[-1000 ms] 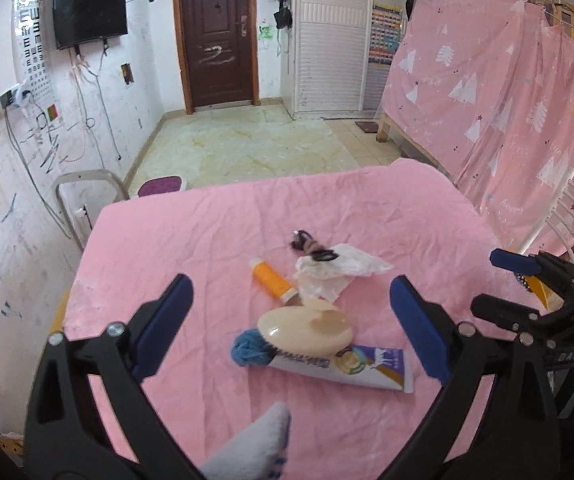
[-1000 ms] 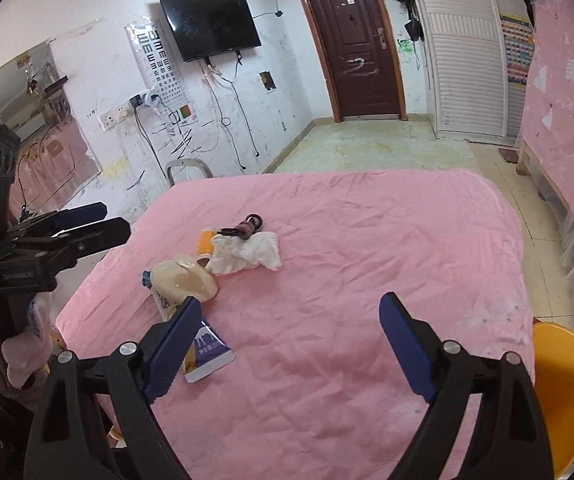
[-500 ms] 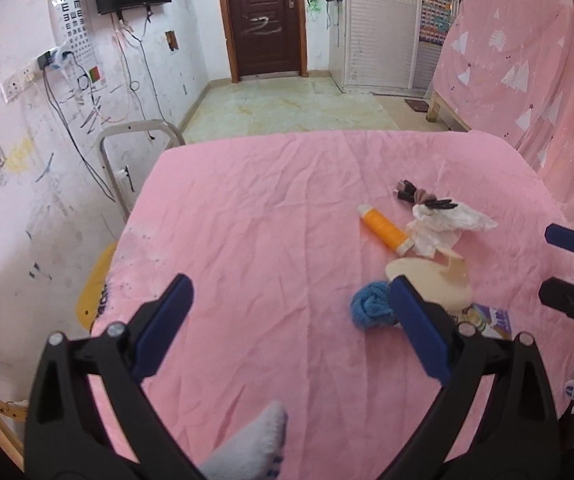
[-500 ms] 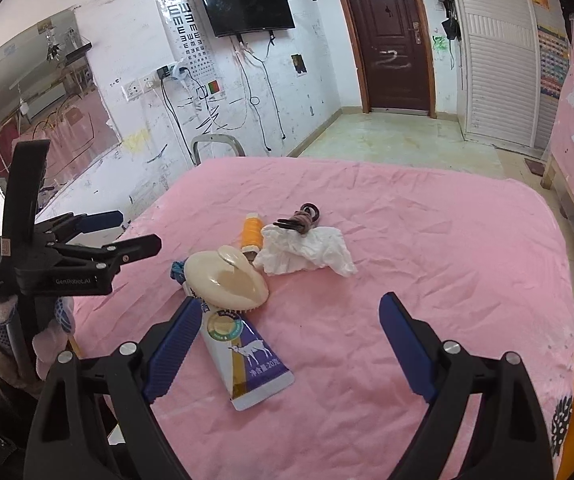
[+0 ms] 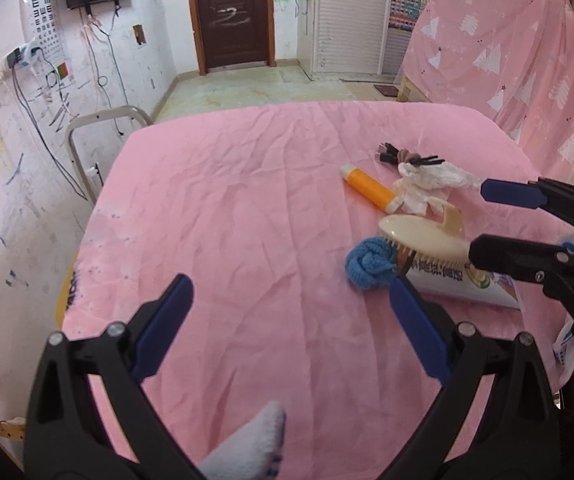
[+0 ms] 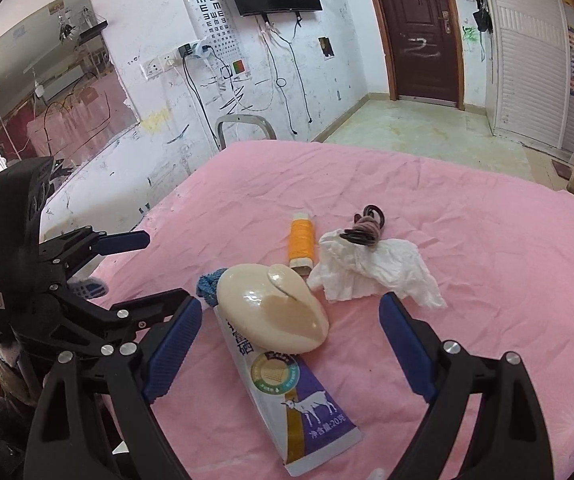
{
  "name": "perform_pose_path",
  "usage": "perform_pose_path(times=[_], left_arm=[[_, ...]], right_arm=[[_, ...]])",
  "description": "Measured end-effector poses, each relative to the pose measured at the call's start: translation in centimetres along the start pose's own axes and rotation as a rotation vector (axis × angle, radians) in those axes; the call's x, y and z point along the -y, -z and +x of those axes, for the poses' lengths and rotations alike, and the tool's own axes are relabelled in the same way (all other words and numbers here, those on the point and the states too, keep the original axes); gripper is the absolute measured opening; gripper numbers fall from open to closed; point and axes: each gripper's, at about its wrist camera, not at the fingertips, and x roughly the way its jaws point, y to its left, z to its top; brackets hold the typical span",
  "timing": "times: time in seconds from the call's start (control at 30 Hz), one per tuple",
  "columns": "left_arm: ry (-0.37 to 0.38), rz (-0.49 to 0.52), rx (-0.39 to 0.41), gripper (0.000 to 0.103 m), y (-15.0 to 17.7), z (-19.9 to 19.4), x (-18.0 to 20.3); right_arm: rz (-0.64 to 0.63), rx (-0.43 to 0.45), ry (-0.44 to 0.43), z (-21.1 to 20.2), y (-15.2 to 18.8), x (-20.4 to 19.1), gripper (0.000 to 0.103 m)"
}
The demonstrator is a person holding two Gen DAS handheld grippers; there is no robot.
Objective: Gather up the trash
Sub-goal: 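Grasp the beige oval brush with the right tool while the left tool grasps the blue yarn ball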
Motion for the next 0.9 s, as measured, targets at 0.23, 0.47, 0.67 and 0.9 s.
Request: perform_pose_path(times=[0.23, 0.47, 0.67, 0.9], left_arm=[[-0.01, -0.029, -0.016, 0.095, 0.0, 0.8, -0.9], [-0.009, -0.029, -0.012, 0.095, 0.0, 0.8, -1.0], [0.009, -0.042, 0.002, 0.095, 0.0, 0.6, -0.9], [0.046, -0.035, 0.02, 0.095, -0.6, 0.6, 1.0]], right_arm=[[-0.012, -0.047, -0.035, 1.9, -0.2, -0.8, 0.081], [0.042, -0.1, -0.074, 4.0, -0.5, -0.2, 0.074], [0.077, -0.095, -0.102, 3.8, -0.4, 0.6, 0.059], [0.093, -0.011, -0.073, 0.6, -0.6, 1.8, 0.059]])
